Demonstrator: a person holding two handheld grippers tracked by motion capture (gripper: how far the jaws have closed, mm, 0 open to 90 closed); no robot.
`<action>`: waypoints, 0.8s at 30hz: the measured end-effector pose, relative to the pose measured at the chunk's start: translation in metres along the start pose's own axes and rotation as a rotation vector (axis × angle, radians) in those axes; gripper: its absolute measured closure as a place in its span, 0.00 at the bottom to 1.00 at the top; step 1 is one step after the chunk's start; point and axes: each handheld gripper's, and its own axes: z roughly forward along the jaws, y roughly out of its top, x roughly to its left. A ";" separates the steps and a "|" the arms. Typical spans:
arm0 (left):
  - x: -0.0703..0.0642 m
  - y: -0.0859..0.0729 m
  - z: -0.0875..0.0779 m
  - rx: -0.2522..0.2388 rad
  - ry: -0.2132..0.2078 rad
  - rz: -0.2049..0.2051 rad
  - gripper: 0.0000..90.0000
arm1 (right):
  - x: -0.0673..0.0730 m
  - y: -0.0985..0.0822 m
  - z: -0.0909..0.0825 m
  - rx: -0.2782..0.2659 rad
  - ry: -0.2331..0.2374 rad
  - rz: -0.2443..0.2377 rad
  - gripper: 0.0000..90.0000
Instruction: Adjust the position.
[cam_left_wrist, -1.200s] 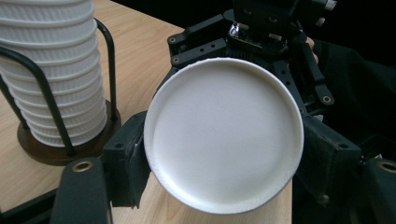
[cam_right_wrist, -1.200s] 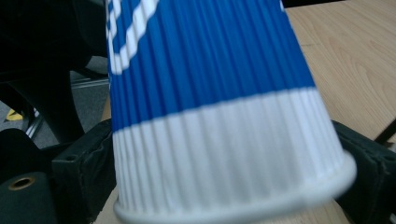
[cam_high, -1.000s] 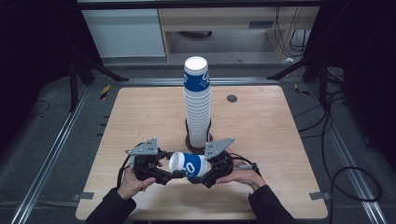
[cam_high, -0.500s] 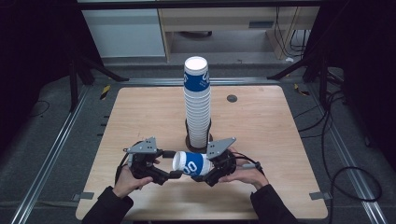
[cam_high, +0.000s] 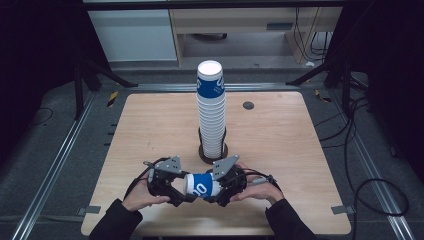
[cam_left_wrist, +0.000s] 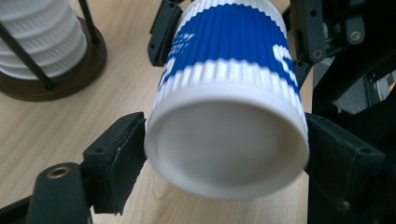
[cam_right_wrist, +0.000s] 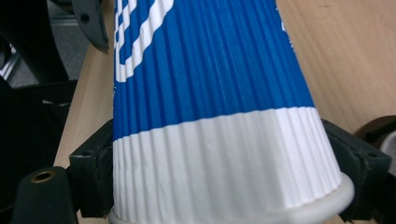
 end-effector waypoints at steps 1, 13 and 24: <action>-0.001 0.000 0.002 0.017 -0.004 0.006 0.20 | 0.001 0.000 0.002 0.009 0.005 -0.003 0.16; -0.003 -0.001 0.012 0.094 -0.032 0.024 0.27 | 0.007 0.001 0.015 0.067 0.043 -0.039 0.16; -0.002 -0.001 0.010 0.082 -0.029 0.029 0.28 | 0.006 0.000 0.015 0.063 0.044 -0.021 0.14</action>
